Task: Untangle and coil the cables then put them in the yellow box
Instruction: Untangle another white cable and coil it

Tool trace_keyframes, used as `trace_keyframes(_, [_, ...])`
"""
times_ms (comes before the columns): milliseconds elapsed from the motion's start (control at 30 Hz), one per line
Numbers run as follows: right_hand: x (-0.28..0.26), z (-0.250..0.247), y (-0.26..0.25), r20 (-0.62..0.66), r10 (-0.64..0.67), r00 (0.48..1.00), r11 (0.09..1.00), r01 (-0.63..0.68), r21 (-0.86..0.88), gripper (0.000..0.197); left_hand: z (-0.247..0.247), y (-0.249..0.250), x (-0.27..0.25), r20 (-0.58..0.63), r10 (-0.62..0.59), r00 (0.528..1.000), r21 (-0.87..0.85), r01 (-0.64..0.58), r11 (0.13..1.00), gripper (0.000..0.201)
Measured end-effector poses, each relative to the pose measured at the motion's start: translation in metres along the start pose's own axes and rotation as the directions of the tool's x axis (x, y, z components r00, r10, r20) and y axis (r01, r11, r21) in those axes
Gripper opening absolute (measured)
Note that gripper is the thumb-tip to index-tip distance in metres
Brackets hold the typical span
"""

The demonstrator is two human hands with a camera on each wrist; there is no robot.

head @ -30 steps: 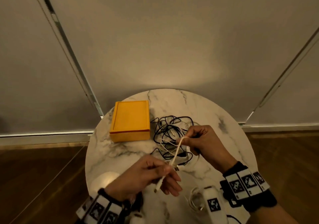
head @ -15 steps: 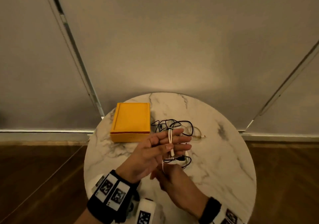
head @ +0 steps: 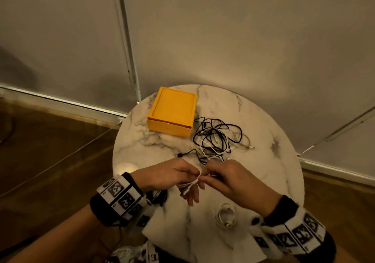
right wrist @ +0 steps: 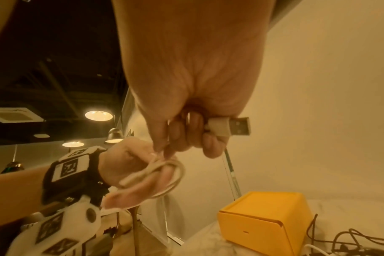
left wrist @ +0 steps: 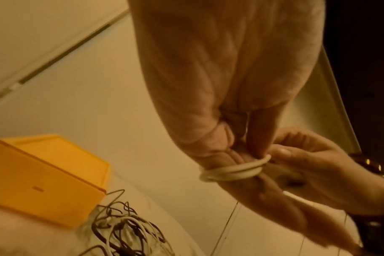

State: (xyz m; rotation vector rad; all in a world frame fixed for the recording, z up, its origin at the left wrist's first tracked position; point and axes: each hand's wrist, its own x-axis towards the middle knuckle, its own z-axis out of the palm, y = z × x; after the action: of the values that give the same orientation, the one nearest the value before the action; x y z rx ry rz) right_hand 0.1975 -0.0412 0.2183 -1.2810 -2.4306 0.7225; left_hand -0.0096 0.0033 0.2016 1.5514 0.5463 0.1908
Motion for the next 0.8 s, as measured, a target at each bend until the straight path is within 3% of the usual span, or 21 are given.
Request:
trace_keyframes(100, [0.006, -0.007, 0.005, -0.024, 0.07, 0.997, 0.99, -0.067, 0.126, 0.016, 0.009, -0.002, -0.002, -0.051, 0.019, 0.999, -0.105, -0.024, 0.994, 0.031])
trace_keyframes(200, [0.01, -0.007, 0.011, 0.04, 0.108, 0.993, 0.956, -0.115, 0.27, 0.013, 0.018, -0.01, -0.002, -0.152, 0.057, 0.987, -0.216, -0.089, 0.972, 0.028])
trace_keyframes(300, [0.009, 0.001, 0.012, 0.069, 0.116, 0.991, 0.926, -0.133, 0.353, 0.017, 0.023, -0.024, -0.001, -0.161, 0.067, 0.985, -0.32, -0.117, 0.94, 0.029])
trace_keyframes(467, [0.007, 0.01, 0.009, 0.078, 0.157, 0.985, 0.894, -0.175, 0.412, 0.029, 0.025, -0.031, -0.002, -0.192, 0.102, 0.976, -0.288, -0.156, 0.945, 0.024])
trace_keyframes(533, [0.007, 0.007, 0.009, 0.114, 0.176, 0.978, 0.829, -0.21, 0.518, 0.029, 0.024, -0.033, 0.002, -0.311, 0.121, 0.943, -0.266, -0.208, 0.941, 0.027])
trace_keyframes(600, [0.008, -0.001, 0.011, 0.157, 0.164, 0.974, 0.795, -0.225, 0.563, 0.027, 0.027, -0.034, 0.006, -0.47, 0.138, 0.872, -0.248, -0.28, 0.927, 0.025])
trace_keyframes(700, [0.013, -0.006, 0.012, 0.178, 0.147, 0.973, 0.812, -0.222, 0.54, 0.026, 0.033, -0.033, 0.009, -0.608, 0.132, 0.783, -0.24, -0.34, 0.91, 0.022])
trace_keyframes(800, [0.014, -0.004, 0.016, 0.075, 0.153, 0.985, 0.903, -0.17, 0.394, 0.021, 0.034, -0.034, 0.009, -0.644, 0.114, 0.756, -0.245, -0.345, 0.906, 0.025])
